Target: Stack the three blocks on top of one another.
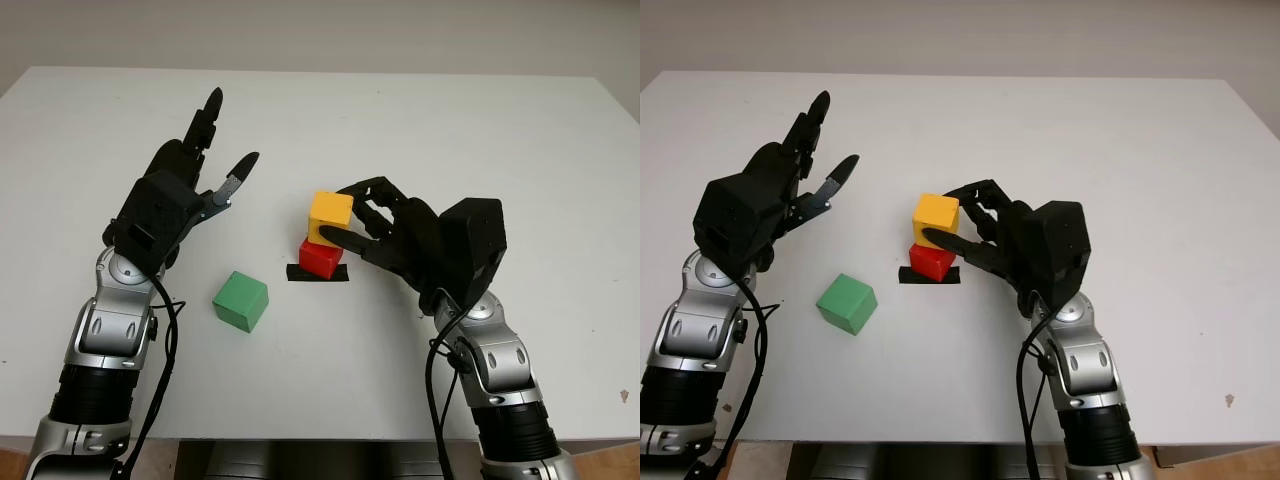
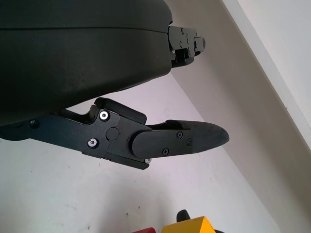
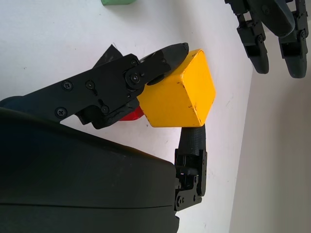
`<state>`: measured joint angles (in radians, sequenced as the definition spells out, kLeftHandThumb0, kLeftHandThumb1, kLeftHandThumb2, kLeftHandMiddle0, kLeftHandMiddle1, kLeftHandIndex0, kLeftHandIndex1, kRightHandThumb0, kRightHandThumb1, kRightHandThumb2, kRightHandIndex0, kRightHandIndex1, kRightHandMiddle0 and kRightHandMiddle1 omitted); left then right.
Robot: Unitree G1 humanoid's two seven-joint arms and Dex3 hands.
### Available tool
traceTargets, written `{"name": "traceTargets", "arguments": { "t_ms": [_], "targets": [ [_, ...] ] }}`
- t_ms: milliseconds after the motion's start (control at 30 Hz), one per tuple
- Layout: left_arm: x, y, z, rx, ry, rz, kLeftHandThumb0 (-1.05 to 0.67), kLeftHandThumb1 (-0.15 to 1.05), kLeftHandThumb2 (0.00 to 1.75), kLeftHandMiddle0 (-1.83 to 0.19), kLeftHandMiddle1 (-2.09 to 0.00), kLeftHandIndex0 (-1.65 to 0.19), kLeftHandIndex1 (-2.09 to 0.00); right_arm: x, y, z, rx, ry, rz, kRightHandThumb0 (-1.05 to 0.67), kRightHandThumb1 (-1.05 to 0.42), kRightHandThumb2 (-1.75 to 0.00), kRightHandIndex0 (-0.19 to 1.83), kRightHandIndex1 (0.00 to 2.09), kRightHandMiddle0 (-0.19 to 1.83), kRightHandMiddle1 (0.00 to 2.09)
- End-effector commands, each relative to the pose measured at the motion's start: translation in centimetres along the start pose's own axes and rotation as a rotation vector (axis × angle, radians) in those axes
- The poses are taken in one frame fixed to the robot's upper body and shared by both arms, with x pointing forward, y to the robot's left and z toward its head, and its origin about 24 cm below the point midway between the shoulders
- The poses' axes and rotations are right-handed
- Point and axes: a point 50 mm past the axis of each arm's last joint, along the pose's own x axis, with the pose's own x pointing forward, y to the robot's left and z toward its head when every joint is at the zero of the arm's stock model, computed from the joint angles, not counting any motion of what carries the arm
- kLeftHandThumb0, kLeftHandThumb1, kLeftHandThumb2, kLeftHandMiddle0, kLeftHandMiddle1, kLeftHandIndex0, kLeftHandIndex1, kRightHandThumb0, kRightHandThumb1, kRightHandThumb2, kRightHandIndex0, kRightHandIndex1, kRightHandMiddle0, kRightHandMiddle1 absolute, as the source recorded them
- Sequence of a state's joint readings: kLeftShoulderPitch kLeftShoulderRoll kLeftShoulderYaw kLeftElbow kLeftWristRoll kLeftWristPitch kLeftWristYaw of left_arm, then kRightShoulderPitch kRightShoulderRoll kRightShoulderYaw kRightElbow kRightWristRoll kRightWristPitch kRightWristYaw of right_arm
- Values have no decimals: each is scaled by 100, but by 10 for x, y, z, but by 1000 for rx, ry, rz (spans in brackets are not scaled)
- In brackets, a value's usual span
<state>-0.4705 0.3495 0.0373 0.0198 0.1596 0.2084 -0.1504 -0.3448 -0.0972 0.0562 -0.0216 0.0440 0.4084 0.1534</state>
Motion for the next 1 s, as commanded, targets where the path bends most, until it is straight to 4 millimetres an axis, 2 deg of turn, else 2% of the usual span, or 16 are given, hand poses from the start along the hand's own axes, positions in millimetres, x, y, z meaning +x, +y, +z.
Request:
{"name": "traceTargets", "arguments": {
  "t_ms": [0,967],
  "targets": [
    [-1,0,3,-4,-11,3,-65,105,43,13,-5,9,-5,-1,1,0,8,-1,-1,-48,-104,-5,16,5,13,173],
    [-2,0,2,-2,-12,3,-64,105,43,13,-5,8,-5,12,2,-5,-38,4,6,-48,-104,-5,15,5,11,174]
  ]
}}
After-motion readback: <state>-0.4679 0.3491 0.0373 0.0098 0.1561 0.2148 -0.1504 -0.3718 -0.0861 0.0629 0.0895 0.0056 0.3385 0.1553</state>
